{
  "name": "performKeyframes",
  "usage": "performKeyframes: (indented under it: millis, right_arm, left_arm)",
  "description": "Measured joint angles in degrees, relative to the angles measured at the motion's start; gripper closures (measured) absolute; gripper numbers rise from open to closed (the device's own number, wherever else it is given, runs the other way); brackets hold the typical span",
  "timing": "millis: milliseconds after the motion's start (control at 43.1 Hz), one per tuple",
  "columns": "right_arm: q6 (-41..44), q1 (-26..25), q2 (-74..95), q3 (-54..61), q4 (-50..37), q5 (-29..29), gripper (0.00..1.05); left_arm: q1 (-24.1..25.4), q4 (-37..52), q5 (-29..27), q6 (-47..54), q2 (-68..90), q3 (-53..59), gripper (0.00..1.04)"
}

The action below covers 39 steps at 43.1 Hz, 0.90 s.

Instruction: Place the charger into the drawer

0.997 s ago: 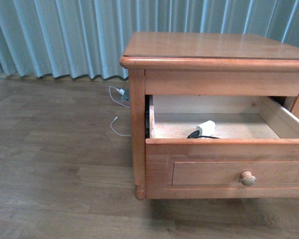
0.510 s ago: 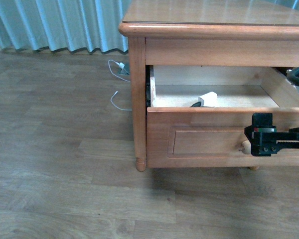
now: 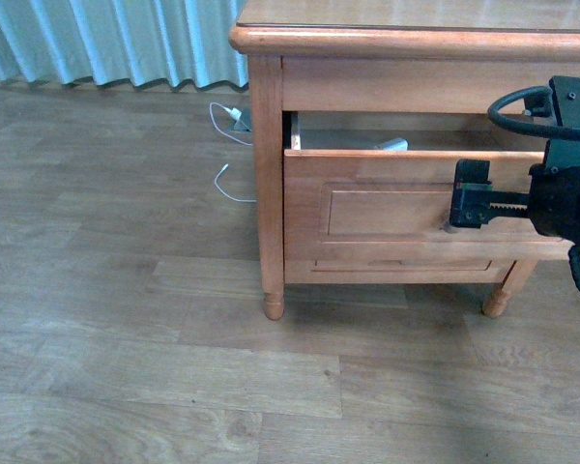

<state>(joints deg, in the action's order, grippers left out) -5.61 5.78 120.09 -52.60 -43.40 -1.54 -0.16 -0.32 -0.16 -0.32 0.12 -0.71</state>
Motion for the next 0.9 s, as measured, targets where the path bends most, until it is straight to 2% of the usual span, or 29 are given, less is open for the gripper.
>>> performKeyframes:
  millis: [579, 904]
  right_arm:
    - [-0.15, 1.27, 11.87, -22.49, 3.41, -6.03, 0.08]
    - [0.61, 1.64, 16.46, -28.46, 6.03, -6.56, 0.08]
  left_arm:
    - [0.0, 0.0, 0.0, 0.0, -0.02, 0.0, 0.06]
    - [0.0, 0.0, 0.0, 0.0, -0.02, 0.0, 0.06]
